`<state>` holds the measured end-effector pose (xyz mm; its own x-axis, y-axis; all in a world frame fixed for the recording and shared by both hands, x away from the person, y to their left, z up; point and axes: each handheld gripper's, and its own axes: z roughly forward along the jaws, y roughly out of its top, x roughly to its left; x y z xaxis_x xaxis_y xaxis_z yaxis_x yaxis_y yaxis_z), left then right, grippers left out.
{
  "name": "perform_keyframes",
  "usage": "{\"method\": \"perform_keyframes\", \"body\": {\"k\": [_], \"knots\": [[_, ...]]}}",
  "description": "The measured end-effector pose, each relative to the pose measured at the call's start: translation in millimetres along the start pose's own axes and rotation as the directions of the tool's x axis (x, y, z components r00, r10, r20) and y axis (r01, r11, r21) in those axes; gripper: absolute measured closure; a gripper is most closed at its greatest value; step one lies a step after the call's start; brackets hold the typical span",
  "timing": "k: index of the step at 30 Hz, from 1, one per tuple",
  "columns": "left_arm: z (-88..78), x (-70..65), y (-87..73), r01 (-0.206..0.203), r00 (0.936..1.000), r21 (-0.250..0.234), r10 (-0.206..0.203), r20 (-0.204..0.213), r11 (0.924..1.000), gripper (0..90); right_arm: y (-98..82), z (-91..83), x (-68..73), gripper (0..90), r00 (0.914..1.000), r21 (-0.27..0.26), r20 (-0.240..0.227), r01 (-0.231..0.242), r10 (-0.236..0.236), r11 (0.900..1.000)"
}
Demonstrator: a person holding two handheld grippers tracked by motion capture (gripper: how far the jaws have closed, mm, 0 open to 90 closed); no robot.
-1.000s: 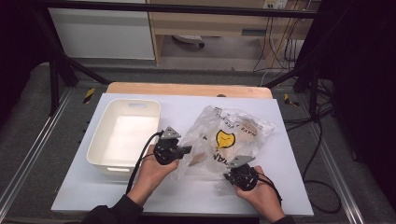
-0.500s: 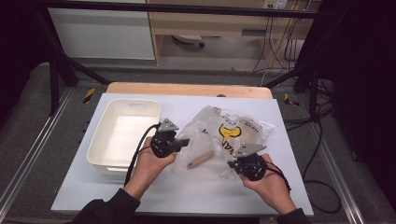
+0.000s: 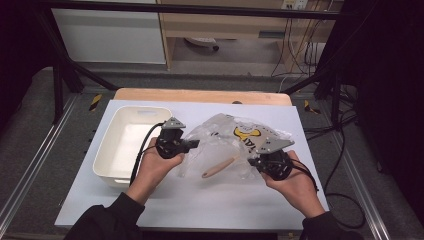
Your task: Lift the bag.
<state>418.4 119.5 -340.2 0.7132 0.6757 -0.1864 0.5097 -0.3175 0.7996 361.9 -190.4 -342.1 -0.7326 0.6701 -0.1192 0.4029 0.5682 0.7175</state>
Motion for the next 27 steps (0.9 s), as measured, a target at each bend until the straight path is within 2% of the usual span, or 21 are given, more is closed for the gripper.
{"method": "perform_keyframes", "body": {"k": [9,15,21,27], "knots": [[-5.7,5.1,20.0,-0.004,1.0000,0.001,0.004,0.005,1.0000,90.0,10.2,-12.1,-15.8,90.0,0.9995,-0.036,0.007,-0.031,0.031,0.999],[-8.6,11.8,31.9,0.003,1.0000,0.004,-0.003,0.007,1.0000,90.0,19.2,-20.2,-33.1,90.0,0.9984,-0.062,0.012,-0.055,0.056,0.997],[-10.8,18.7,37.4,0.032,0.9992,0.000,-0.032,0.024,0.9995,90.0,27.7,-27.6,-50.4,90.0,0.9959,-0.081,0.016,-0.087,0.089,0.993],[-13.7,20.6,39.2,0.029,0.9994,-0.003,-0.029,0.021,0.9996,90.0,31.7,-25.0,-54.8,90.0,0.9960,-0.070,0.025,-0.084,0.086,0.994]]}}
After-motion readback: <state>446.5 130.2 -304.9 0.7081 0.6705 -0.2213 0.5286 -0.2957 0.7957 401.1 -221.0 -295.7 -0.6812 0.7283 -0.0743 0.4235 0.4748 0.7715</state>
